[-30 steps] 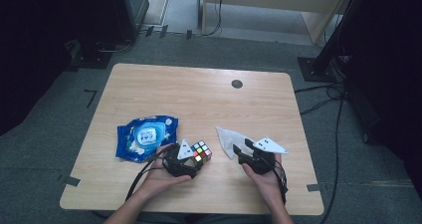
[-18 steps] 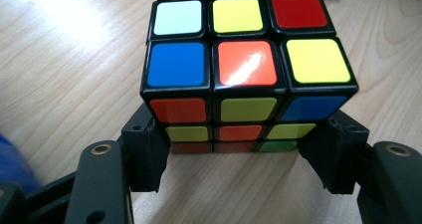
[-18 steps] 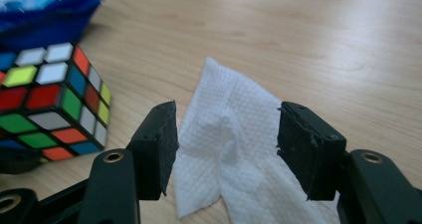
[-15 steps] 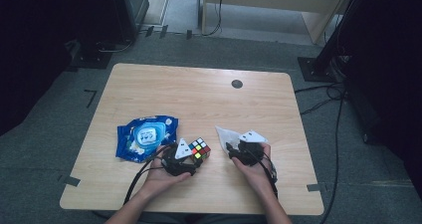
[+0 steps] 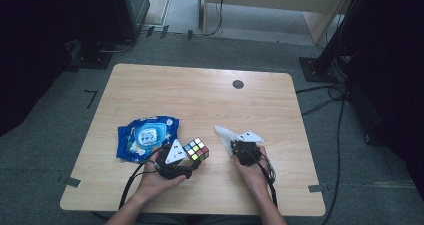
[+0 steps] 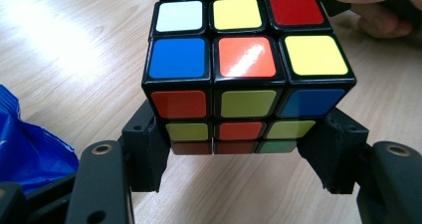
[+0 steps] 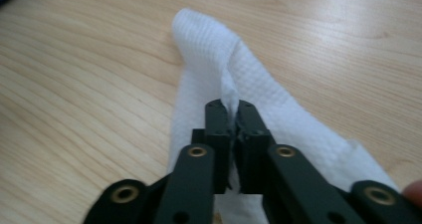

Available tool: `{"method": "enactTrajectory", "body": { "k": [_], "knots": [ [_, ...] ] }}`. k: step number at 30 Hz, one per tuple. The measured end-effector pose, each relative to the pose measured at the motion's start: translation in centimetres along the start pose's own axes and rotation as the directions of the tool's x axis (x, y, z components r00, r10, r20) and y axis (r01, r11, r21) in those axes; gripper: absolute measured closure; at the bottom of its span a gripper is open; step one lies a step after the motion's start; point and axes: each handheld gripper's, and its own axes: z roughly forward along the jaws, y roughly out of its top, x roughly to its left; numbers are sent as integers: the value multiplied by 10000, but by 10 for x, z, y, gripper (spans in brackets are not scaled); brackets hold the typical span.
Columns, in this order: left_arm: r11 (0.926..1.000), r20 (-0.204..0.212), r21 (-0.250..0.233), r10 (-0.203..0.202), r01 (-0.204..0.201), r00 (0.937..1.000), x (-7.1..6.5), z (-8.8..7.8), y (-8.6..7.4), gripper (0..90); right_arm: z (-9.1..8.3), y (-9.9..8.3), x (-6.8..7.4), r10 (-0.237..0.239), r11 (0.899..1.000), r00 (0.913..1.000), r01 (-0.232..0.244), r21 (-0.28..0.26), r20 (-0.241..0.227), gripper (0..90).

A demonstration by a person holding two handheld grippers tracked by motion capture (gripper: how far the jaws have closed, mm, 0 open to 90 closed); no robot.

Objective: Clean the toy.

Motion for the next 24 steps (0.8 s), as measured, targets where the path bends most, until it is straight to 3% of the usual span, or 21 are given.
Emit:
{"method": "enactTrajectory", "body": {
  "k": [3,6,8,10,13,15,16,20,22,24],
  "knots": [
    [9999,-85,-95,-46,45,10000,0,-3,1,344,-15,6,0,184,9964,9975,-239,-816,-677,900],
    [9999,-208,-130,45,-48,9998,0,-5,4,344,-40,19,8,-212,9841,9904,-34,-1776,-1364,900],
    [9997,-205,-169,176,-180,9996,0,-6,6,344,-59,29,17,-619,9700,9800,145,-2425,-1890,900],
    [9996,-236,-118,269,-272,9994,-2,-6,9,344,-74,38,30,-1115,9556,9607,335,-2926,-2542,898],
    [9976,-399,43,690,-689,9968,-8,-5,13,344,-81,48,53,-1876,9536,9290,944,-2858,-3191,890],
    [9961,-522,86,878,-875,9948,-13,-4,15,344,-80,50,65,-2035,9565,9134,1086,-2708,-3525,885],
    [9958,-575,88,917,-914,9941,-15,-4,16,344,-78,51,71,-2102,9588,9081,1190,-2582,-3622,886],
    [9947,-754,327,995,-973,9922,-15,-4,14,344,-68,48,81,-1831,9731,9025,1099,-2025,-3898,891],
    [9965,-685,291,802,-784,9944,-12,-5,11,344,-66,46,84,-1787,9748,8949,1048,-1967,-4089,893],
    [9977,-673,224,660,-646,9956,-9,-7,10,345,-67,45,91,-1871,9752,8807,1133,-1900,-4352,894]
  ]
}}
